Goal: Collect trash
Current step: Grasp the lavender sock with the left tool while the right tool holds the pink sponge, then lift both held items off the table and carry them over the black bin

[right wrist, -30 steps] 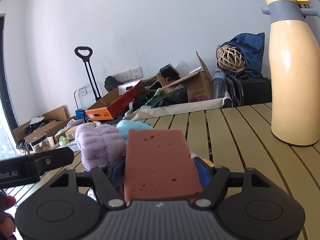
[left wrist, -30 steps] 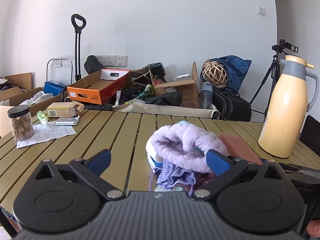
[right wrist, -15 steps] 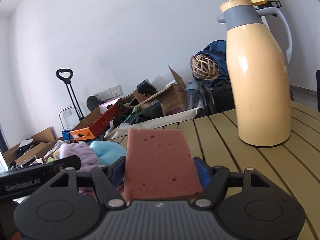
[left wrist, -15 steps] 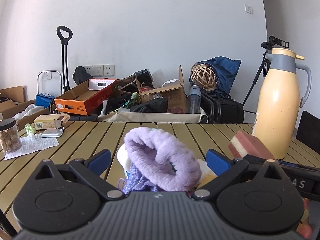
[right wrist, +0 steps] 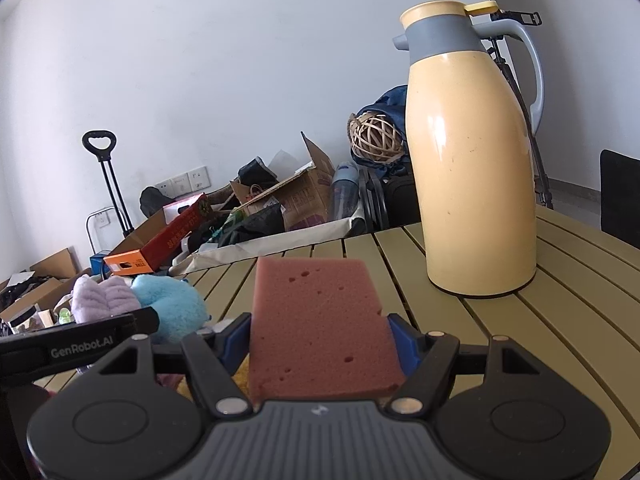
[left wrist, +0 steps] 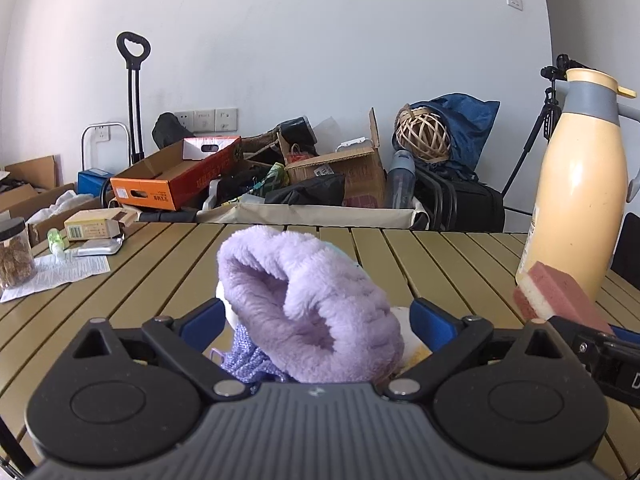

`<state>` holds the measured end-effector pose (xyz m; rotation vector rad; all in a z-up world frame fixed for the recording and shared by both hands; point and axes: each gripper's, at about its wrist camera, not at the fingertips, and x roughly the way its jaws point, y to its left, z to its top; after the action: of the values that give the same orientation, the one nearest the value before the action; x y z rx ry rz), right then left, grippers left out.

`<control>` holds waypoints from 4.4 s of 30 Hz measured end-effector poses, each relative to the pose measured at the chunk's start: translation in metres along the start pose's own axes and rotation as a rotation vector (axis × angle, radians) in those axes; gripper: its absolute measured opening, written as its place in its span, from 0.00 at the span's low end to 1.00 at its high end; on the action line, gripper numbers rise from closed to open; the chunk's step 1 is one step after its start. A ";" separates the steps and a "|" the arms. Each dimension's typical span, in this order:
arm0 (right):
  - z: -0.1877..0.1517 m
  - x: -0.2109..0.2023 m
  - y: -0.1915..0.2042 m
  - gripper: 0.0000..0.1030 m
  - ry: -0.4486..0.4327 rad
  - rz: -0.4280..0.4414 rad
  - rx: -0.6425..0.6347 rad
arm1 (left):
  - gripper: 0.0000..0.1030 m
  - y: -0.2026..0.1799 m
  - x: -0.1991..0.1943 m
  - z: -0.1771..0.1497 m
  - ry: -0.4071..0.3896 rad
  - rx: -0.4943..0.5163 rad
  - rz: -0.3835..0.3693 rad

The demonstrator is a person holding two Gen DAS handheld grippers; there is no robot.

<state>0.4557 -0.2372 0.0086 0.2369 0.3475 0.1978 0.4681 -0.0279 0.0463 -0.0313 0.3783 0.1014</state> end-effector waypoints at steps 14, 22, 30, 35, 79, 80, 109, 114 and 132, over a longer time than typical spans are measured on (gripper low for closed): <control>-0.002 -0.004 0.002 0.68 -0.001 0.001 -0.018 | 0.41 0.012 -0.006 0.002 0.033 -0.057 -0.061; -0.002 -0.011 0.004 0.68 -0.016 0.011 -0.030 | 0.37 0.014 -0.025 0.004 -0.008 -0.033 -0.078; -0.003 -0.030 0.009 0.68 -0.047 0.026 -0.036 | 0.37 0.021 -0.050 0.006 -0.037 -0.026 -0.101; -0.005 -0.047 0.019 0.68 -0.065 0.036 -0.065 | 0.37 0.027 -0.072 0.006 -0.058 -0.032 -0.115; -0.094 -0.220 0.079 0.68 0.081 0.146 -0.166 | 0.37 0.069 -0.271 -0.086 0.038 0.006 -0.106; -0.097 -0.221 0.079 0.68 0.089 0.145 -0.167 | 0.37 0.069 -0.272 -0.089 0.046 0.007 -0.107; -0.205 -0.193 0.055 0.68 0.478 0.072 -0.167 | 0.37 0.074 -0.226 -0.214 0.426 -0.002 -0.077; -0.224 -0.181 0.056 0.68 0.553 0.062 -0.183 | 0.37 0.079 -0.210 -0.231 0.484 -0.011 -0.052; -0.244 -0.160 0.053 0.68 0.660 0.019 -0.195 | 0.37 0.082 -0.189 -0.251 0.580 -0.009 -0.005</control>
<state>0.2125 -0.1759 -0.1507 -0.0264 0.9757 0.3262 0.1922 0.0234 -0.1179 -0.0714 0.9572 0.0879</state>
